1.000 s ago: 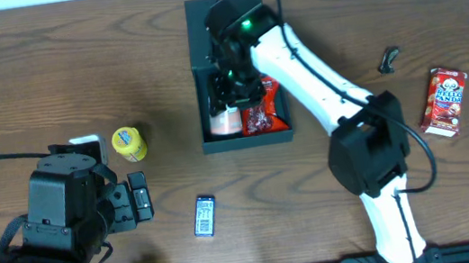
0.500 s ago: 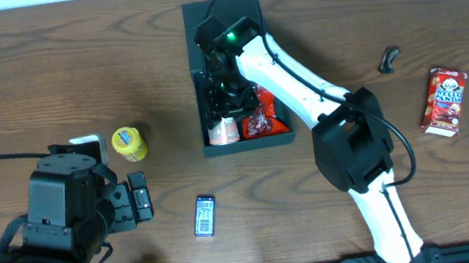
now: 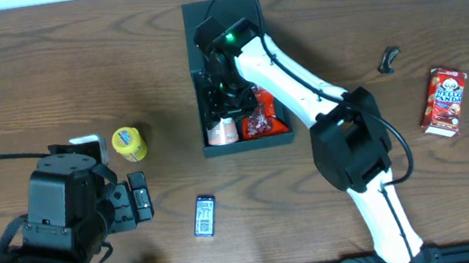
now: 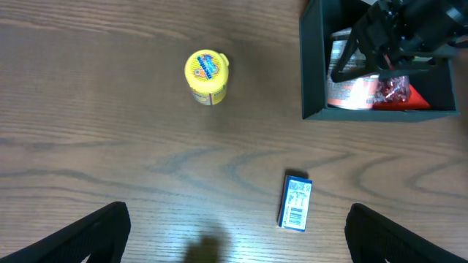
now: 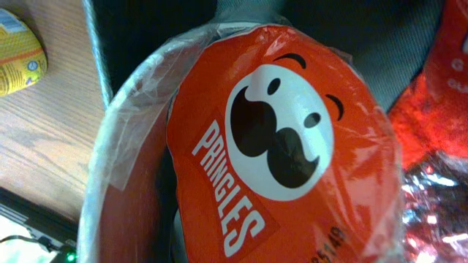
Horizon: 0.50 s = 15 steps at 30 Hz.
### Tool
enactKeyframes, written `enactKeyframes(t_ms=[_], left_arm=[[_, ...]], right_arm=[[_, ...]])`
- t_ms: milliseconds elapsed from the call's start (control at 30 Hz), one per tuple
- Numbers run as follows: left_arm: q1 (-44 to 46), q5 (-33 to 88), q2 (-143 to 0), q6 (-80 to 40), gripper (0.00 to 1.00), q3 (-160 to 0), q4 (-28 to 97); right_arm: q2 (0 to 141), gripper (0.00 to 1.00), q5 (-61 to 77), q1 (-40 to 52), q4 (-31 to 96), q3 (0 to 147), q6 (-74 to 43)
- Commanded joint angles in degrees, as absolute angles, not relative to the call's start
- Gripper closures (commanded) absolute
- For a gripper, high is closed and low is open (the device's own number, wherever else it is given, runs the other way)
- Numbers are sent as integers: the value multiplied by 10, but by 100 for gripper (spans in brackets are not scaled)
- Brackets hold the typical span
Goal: Pack container
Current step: 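Release the Pringles can and lift the right gripper out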
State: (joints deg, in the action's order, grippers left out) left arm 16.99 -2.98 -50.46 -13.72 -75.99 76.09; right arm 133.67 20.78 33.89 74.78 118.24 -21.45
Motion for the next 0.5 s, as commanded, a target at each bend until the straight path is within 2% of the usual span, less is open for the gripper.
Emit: enactKeyframes(t_ms=[0, 67, 100, 133, 467], left_arm=[[171, -30, -505, -143, 5, -763, 762], [171, -30, -505, -143, 5, -763, 762], [171, -30, -505, -142, 5, -763, 762], [171, -32, -505, -142, 5, -763, 762], [171, -32, -505, -141, 5, -763, 762]], right_arm=[[1349, 64, 216, 353, 742, 1192, -218], [1349, 54, 216, 353, 738, 1192, -218], [1349, 34, 214, 353, 737, 1192, -218], [1349, 2, 214, 353, 737, 1192, -218], [1341, 1, 251, 350, 731, 1202, -218]])
